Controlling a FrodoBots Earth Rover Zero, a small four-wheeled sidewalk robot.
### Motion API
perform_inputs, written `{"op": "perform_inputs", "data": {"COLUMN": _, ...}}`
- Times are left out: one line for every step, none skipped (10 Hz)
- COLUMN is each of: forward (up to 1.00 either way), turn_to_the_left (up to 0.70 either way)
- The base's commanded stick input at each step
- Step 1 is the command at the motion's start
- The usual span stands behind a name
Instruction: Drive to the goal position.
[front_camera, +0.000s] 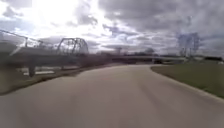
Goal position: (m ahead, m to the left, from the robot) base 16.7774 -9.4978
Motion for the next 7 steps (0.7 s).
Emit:
{"op": "perform_inputs", "data": {"forward": 1.0, "turn_to_the_left": -0.01}}
{"op": "perform_inputs", "data": {"forward": 1.0, "turn_to_the_left": -0.1}}
{"op": "perform_inputs", "data": {"forward": 1.0, "turn_to_the_left": -0.28}}
{"op": "perform_inputs", "data": {"forward": 1.0, "turn_to_the_left": -0.39}}
{"op": "perform_inputs", "data": {"forward": 1.0, "turn_to_the_left": -0.4}}
{"op": "perform_inputs", "data": {"forward": 1.0, "turn_to_the_left": -0.29}}
{"op": "perform_inputs", "data": {"forward": 1.0, "turn_to_the_left": -0.09}}
